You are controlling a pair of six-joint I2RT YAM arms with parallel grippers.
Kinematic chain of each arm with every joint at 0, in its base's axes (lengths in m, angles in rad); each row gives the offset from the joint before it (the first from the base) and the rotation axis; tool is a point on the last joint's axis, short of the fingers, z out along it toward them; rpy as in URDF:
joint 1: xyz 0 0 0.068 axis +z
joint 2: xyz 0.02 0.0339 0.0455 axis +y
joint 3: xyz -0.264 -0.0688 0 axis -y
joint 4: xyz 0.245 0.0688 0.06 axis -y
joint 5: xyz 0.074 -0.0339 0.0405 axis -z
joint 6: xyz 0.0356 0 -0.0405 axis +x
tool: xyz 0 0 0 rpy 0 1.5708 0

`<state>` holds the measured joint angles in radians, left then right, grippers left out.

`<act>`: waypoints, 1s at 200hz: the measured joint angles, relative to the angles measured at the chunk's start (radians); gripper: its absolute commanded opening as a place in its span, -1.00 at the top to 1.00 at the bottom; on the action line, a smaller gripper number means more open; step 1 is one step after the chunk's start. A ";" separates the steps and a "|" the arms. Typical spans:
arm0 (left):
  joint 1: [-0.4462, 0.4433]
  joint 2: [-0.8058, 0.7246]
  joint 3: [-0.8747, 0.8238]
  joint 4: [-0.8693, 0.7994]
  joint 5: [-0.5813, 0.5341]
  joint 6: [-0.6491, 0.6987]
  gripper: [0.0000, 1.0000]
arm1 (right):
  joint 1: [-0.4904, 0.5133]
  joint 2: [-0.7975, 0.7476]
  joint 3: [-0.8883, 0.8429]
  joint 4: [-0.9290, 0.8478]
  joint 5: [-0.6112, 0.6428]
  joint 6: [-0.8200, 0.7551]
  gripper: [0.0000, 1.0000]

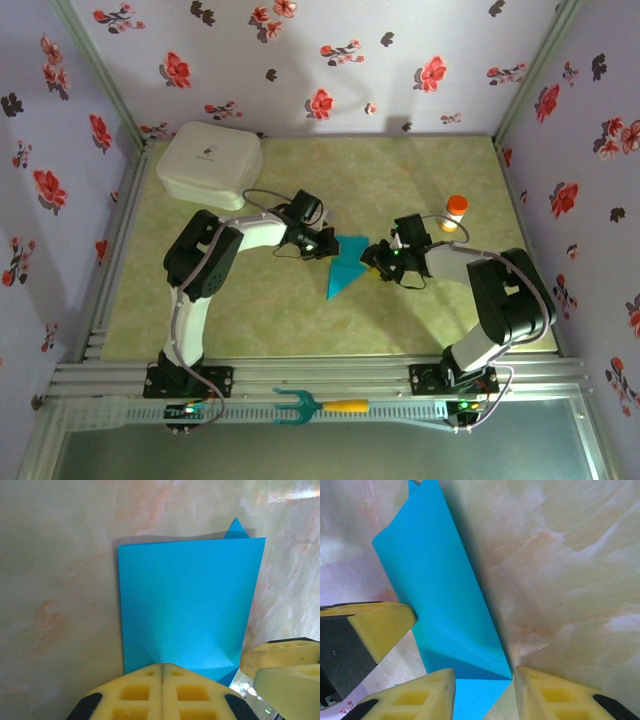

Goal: Fold a paper plane with a square sheet of paper (pick it up from the middle)
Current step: Fold the wing for the fifth time at the center of the table.

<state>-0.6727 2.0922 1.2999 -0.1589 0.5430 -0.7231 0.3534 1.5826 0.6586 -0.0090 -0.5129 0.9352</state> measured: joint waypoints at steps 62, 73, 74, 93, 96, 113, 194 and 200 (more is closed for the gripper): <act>0.000 0.000 0.000 0.000 0.000 -0.003 1.00 | 0.008 0.004 0.002 -0.016 0.003 -0.001 0.29; 0.000 0.000 0.000 0.000 0.000 -0.003 1.00 | 0.009 0.005 0.002 -0.015 0.003 0.000 0.30; 0.000 0.000 0.000 0.000 0.000 -0.003 1.00 | 0.009 0.005 0.003 -0.015 0.003 0.000 0.30; 0.000 0.000 0.000 0.000 0.000 -0.003 1.00 | 0.010 0.008 0.005 -0.014 0.003 0.000 0.30; 0.000 0.000 0.000 0.000 0.000 -0.003 1.00 | 0.010 0.009 0.005 -0.014 0.002 0.001 0.30; 0.000 0.000 0.000 0.000 0.000 -0.003 1.00 | 0.011 0.010 0.008 -0.015 0.002 0.005 0.29; 0.000 0.000 0.000 0.000 0.000 -0.003 1.00 | 0.032 0.011 0.008 0.011 0.000 0.010 0.27; 0.000 0.000 0.000 0.000 0.000 -0.003 1.00 | 0.032 0.011 0.008 0.011 0.000 0.010 0.26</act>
<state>-0.6727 2.0922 1.2995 -0.1585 0.5430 -0.7265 0.3855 1.5936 0.6666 0.0021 -0.5129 0.9455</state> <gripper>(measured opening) 0.061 0.362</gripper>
